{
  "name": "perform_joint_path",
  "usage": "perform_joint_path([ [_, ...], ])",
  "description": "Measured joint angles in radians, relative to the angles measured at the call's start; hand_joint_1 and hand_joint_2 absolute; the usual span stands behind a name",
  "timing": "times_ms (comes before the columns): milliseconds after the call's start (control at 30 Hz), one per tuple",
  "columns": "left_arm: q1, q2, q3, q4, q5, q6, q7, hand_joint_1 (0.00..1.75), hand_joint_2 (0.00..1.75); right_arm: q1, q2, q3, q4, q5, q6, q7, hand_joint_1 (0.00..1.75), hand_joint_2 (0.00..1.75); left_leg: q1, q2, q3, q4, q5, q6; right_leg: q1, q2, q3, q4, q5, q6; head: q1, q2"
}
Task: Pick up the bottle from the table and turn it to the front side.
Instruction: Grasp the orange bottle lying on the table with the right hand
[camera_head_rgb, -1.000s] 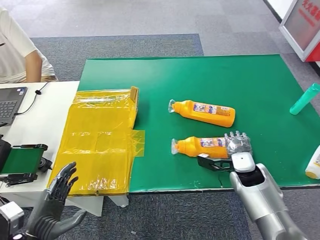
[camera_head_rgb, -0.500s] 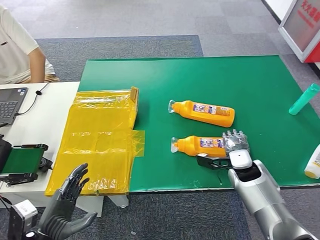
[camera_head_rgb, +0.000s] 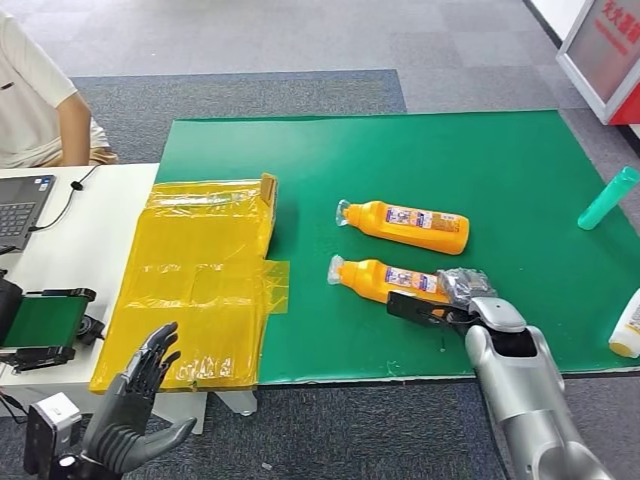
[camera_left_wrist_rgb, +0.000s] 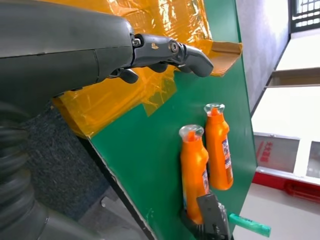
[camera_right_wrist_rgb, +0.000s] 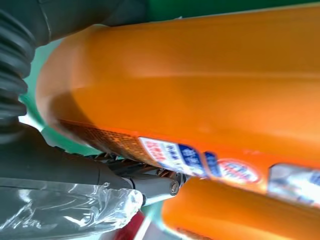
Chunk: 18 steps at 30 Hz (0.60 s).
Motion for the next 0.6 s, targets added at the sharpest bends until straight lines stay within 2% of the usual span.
perform_joint_path([
  [167,-0.003,0.003,0.001,0.002,-0.005,-0.003,-0.002,0.0,1.75,0.034,0.04,-0.033,-0.042,-0.107,0.005,-0.009,1.75,1.75,0.0,0.0,-0.001,0.0,0.0,0.0,0.0,0.0,-0.001,0.0,0.0,0.0,0.0,0.0],
  [400,-0.006,0.007,0.001,0.003,-0.014,-0.005,-0.004,0.0,1.75,0.064,0.063,-0.047,-0.078,-0.161,0.0,-0.017,1.75,1.75,0.0,0.0,-0.001,0.0,0.0,0.0,0.0,0.0,-0.001,0.0,0.0,0.0,0.0,0.0],
  [500,-0.013,0.006,0.001,0.003,-0.015,0.001,-0.005,0.0,1.75,0.092,0.084,-0.06,-0.111,-0.261,-0.011,-0.045,1.75,1.75,0.0,0.0,-0.002,0.0,0.0,0.0,0.0,0.0,-0.001,0.0,0.0,0.0,0.0,0.0],
  [600,-0.029,0.001,0.001,0.003,-0.015,0.014,0.002,0.0,1.75,0.143,0.121,-0.063,-0.177,-0.428,-0.015,-0.074,1.75,1.75,0.0,0.0,-0.002,0.0,0.0,0.0,0.0,0.0,-0.002,0.0,-0.001,0.0,0.0,0.0],
])
